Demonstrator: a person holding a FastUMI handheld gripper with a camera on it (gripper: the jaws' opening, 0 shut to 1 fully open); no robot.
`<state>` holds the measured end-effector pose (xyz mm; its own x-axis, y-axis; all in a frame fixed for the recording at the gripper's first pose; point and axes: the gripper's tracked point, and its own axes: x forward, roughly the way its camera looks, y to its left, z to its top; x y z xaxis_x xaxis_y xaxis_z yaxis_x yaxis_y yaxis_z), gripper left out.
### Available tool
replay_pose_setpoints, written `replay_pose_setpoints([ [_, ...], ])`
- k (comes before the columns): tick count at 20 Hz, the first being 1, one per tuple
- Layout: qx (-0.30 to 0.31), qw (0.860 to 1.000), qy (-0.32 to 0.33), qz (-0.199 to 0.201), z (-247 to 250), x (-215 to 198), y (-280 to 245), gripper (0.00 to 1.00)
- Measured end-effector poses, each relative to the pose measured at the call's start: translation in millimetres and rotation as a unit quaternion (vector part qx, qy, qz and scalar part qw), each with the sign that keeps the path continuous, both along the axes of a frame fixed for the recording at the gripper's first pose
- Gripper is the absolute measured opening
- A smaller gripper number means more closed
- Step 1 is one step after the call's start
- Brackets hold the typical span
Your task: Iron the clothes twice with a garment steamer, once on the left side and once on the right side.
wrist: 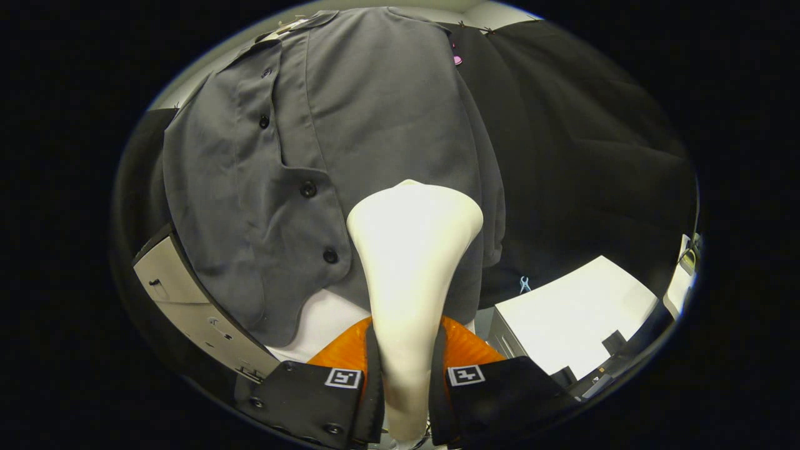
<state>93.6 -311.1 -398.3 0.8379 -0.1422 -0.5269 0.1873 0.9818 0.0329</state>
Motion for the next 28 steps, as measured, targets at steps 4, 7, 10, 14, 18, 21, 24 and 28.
replay_pose_setpoints([
  [4, 0.001, 1.0, 0.009, -0.009, -3, -14, 6, 0.37],
  [7, -0.002, 1.0, -0.003, -0.01, 26, -20, 18, 0.36],
  [10, -0.007, 1.0, -0.026, -0.006, 65, -21, 30, 0.36],
  [14, -0.019, 0.998, -0.063, 0.002, 125, -20, 49, 0.36],
  [18, -0.023, 0.994, -0.109, 0.011, 192, -17, 79, 0.36],
  [21, -0.037, 0.989, -0.143, 0.022, 241, -19, 102, 0.36],
  [24, -0.042, 0.984, -0.172, 0.033, 288, -19, 129, 0.36],
  [28, -0.044, 0.976, -0.206, 0.05, 341, -28, 163, 0.36],
])
